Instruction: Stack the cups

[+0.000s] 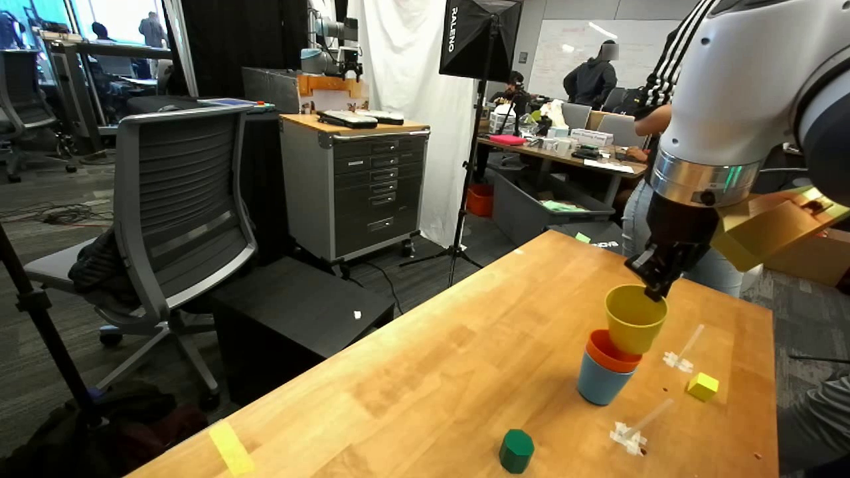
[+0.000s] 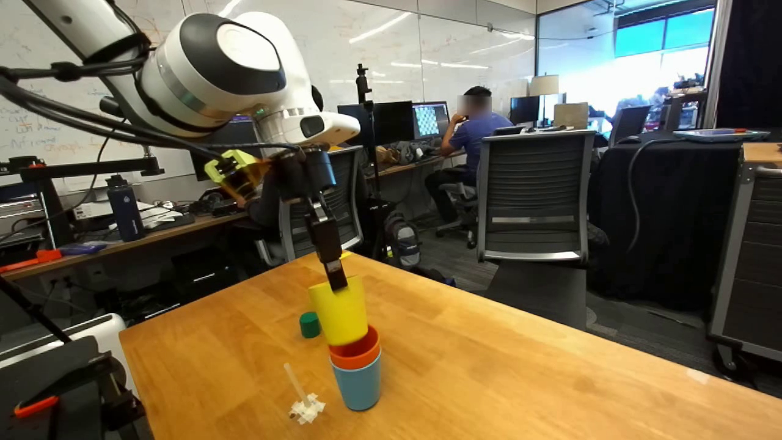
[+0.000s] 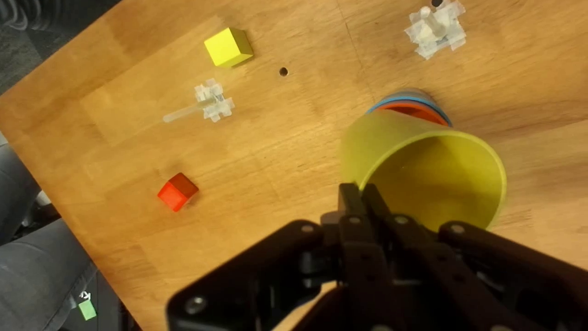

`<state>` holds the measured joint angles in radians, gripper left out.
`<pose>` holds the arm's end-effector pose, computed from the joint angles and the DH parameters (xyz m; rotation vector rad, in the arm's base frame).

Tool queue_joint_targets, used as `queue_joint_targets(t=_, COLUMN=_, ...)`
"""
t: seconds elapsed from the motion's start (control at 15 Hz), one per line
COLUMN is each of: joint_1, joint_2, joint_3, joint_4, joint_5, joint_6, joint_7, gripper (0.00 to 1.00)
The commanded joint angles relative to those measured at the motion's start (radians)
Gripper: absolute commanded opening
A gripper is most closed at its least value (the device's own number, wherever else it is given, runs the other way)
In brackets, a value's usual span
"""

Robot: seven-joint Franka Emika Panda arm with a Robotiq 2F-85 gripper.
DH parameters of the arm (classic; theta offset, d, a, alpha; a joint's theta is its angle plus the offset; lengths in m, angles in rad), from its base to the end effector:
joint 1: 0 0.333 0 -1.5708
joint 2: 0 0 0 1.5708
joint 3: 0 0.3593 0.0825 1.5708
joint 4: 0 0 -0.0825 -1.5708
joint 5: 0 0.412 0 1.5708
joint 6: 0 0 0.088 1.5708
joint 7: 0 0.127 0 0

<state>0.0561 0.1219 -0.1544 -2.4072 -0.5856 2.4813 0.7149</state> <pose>0.5100 -0.0557 0.2605 2.7400 -0.4649 0.0896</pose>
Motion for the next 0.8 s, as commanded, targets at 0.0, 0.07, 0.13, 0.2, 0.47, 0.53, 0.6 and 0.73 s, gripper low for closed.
queue_joint_targets(t=0.0, joint_1=-0.012, joint_2=0.024, joint_3=0.020, joint_4=0.036, joint_5=-0.024, joint_6=0.010, joint_7=0.020, gripper=0.01)
queue_joint_targets(t=0.07, joint_1=-0.010, joint_2=0.029, joint_3=0.021, joint_4=0.040, joint_5=-0.023, joint_6=0.010, joint_7=0.019, gripper=0.01)
queue_joint_targets(t=0.13, joint_1=-0.010, joint_2=0.033, joint_3=0.021, joint_4=0.043, joint_5=-0.024, joint_6=0.010, joint_7=0.019, gripper=0.01)
queue_joint_targets(t=0.2, joint_1=-0.009, joint_2=0.039, joint_3=0.021, joint_4=0.046, joint_5=-0.026, joint_6=0.010, joint_7=0.020, gripper=0.01)
queue_joint_targets(t=0.47, joint_1=-0.007, joint_2=0.061, joint_3=0.016, joint_4=0.059, joint_5=-0.026, joint_6=0.011, joint_7=0.019, gripper=0.01)
queue_joint_targets(t=0.53, joint_1=-0.006, joint_2=0.064, joint_3=0.014, joint_4=0.061, joint_5=-0.026, joint_6=0.011, joint_7=0.018, gripper=0.01)
queue_joint_targets(t=0.6, joint_1=-0.006, joint_2=0.069, joint_3=0.013, joint_4=0.062, joint_5=-0.026, joint_6=0.013, joint_7=0.019, gripper=0.01)
queue_joint_targets(t=0.73, joint_1=-0.004, joint_2=0.078, joint_3=0.011, joint_4=0.066, joint_5=-0.026, joint_6=0.014, joint_7=0.019, gripper=0.01)
